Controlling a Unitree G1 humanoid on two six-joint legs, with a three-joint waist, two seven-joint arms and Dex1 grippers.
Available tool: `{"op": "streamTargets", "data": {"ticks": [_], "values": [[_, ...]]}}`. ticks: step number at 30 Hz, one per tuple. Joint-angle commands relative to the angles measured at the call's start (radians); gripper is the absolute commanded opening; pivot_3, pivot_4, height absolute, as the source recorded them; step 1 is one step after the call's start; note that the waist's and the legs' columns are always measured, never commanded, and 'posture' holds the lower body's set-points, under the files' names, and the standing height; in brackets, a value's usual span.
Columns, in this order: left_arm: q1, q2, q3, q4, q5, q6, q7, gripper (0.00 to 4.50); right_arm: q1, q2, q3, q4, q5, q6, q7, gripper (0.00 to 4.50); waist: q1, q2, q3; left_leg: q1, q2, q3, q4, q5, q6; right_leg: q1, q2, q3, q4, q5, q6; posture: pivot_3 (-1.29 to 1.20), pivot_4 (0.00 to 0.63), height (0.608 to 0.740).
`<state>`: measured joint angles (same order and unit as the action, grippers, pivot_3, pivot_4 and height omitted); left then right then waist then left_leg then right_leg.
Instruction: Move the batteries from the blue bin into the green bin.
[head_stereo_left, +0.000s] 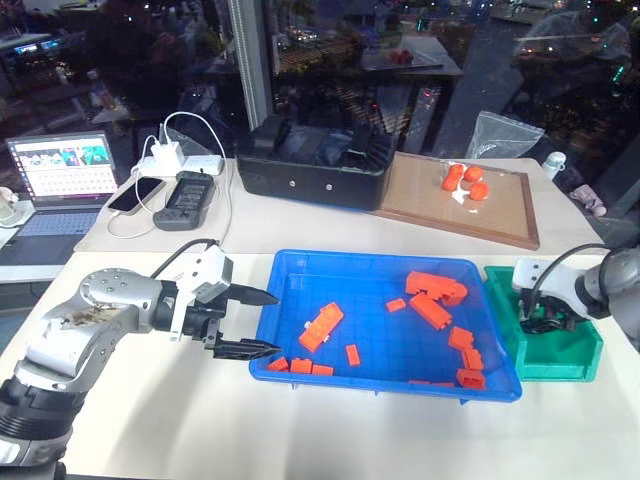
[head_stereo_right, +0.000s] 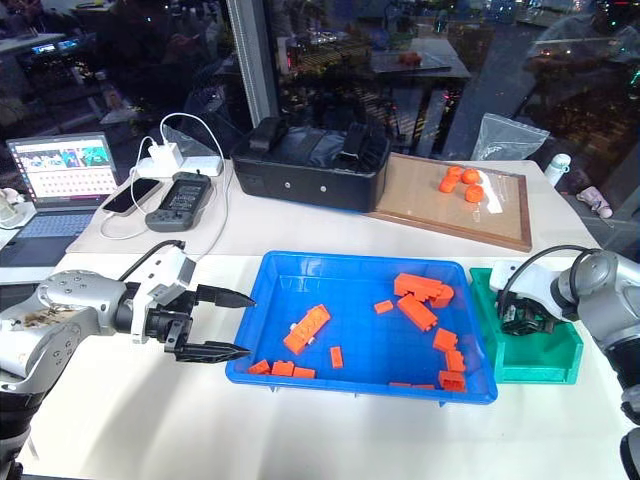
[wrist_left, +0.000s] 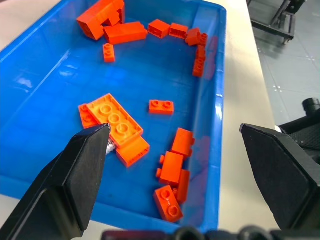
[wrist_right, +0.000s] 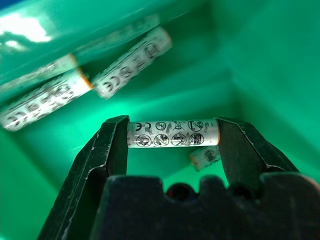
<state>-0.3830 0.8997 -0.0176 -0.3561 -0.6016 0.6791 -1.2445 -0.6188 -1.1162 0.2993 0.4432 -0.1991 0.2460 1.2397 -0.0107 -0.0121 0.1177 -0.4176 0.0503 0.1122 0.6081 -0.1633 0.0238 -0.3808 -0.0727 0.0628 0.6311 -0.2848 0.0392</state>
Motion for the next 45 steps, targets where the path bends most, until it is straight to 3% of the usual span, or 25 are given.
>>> {"op": "streamTargets", "data": {"ticks": [1, 3, 4, 15, 18, 23, 25, 30, 38, 45], "values": [[-0.037, 0.002, -0.017, 0.011, 0.027, -0.03, -0.001, 4.5, -0.003, -0.002, -0.01, 0.002, -0.011, -0.002, 0.03, 3.62, -0.001, 0.0, 0.0, 0.0, 0.0, 0.0, 0.0, 0.0, 0.0, 0.0, 0.0, 0.0, 0.0, 0.0, 0.0, 0.0, 0.15, 0.738], [-0.052, 0.005, -0.033, 0.025, 0.043, -0.034, -0.008, 4.5, -0.002, -0.005, -0.009, 0.005, -0.017, 0.001, 0.039, 4.35, -0.001, 0.0, 0.0, 0.0, 0.0, 0.0, -0.001, 0.0, 0.0, 0.001, 0.0, 0.0, 0.0, 0.0, 0.0, 0.0, 0.15, 0.738], [-0.063, 0.003, -0.036, 0.035, 0.044, -0.035, -0.014, 4.5, -0.009, -0.006, -0.015, 0.002, -0.015, 0.009, 0.045, 4.44, -0.001, 0.0, 0.0, 0.0, 0.0, 0.0, -0.001, 0.0, 0.0, 0.001, 0.0, 0.0, 0.0, 0.0, 0.0, 0.0, 0.15, 0.738], [-0.107, -0.001, -0.052, 0.095, 0.066, -0.064, -0.047, 4.5, -0.122, -0.153, -0.088, -0.276, 0.029, 0.166, 0.239, 4.44, -0.002, 0.006, 0.001, 0.0, 0.0, 0.001, -0.001, 0.0, 0.0, -0.001, 0.0, 0.001, 0.0, 0.0, 0.0, 0.0, 0.15, 0.738], [-0.108, 0.001, -0.044, 0.106, 0.074, -0.073, -0.04, 4.5, -0.284, -0.015, -0.073, -0.425, 0.086, 0.3, 0.235, 4.44, -0.015, 0.006, 0.001, 0.001, 0.002, 0.001, -0.001, 0.0, 0.0, -0.004, 0.001, 0.001, 0.001, 0.0, 0.0, 0.0, 0.15, 0.738], [-0.099, 0.014, -0.038, 0.095, 0.08, -0.07, -0.028, 4.5, -0.257, 0.192, -0.006, -0.545, 0.132, 0.362, 0.185, 4.44, -0.018, -0.005, -0.001, 0.002, 0.005, -0.004, -0.001, 0.0, 0.0, -0.001, 0.013, 0.003, 0.002, 0.002, -0.005, 0.0, 0.15, 0.738], [-0.085, 0.025, -0.026, 0.088, 0.077, -0.066, -0.026, 4.5, -0.228, 0.235, 0.044, -0.532, 0.1, 0.161, 0.162, 4.44, 0.0, -0.004, -0.001, 0.001, 0.006, -0.002, -0.001, 0.0, -0.001, -0.004, 0.013, 0.002, 0.003, 0.002, -0.006, 0.0, 0.15, 0.738], [-0.003, 0.069, 0.006, 0.041, 0.08, -0.05, -0.008, 4.5, -0.263, 0.404, 0.169, -0.39, 0.081, -0.057, 0.165, 4.44, 0.0, -0.004, -0.001, -0.005, 0.005, -0.001, 0.0, 0.0, -0.001, -0.006, 0.012, 0.003, 0.003, 0.002, -0.005, 0.0, 0.15, 0.738], [0.212, 0.121, 0.155, -0.068, 0.047, -0.012, 0.055, 4.5, -0.383, 0.602, 0.249, -0.16, 0.078, -0.25, 0.202, 4.44, -0.004, -0.005, 0.0, 0.0, 0.008, 0.0, 0.001, 0.0, -0.001, -0.007, 0.013, 0.003, 0.011, 0.001, -0.009, 0.0, 0.15, 0.738], [0.287, 0.121, 0.22, -0.146, 0.017, 0.022, 0.108, 4.5, -0.443, 0.716, 0.307, 0.042, 0.01, -0.413, 0.193, 4.44, -0.001, -0.005, 0.0, 0.005, 0.012, 0.001, 0.0, 0.0, -0.002, -0.007, 0.013, 0.0, 0.012, -0.001, -0.013, 0.0, 0.15, 0.738]]}}
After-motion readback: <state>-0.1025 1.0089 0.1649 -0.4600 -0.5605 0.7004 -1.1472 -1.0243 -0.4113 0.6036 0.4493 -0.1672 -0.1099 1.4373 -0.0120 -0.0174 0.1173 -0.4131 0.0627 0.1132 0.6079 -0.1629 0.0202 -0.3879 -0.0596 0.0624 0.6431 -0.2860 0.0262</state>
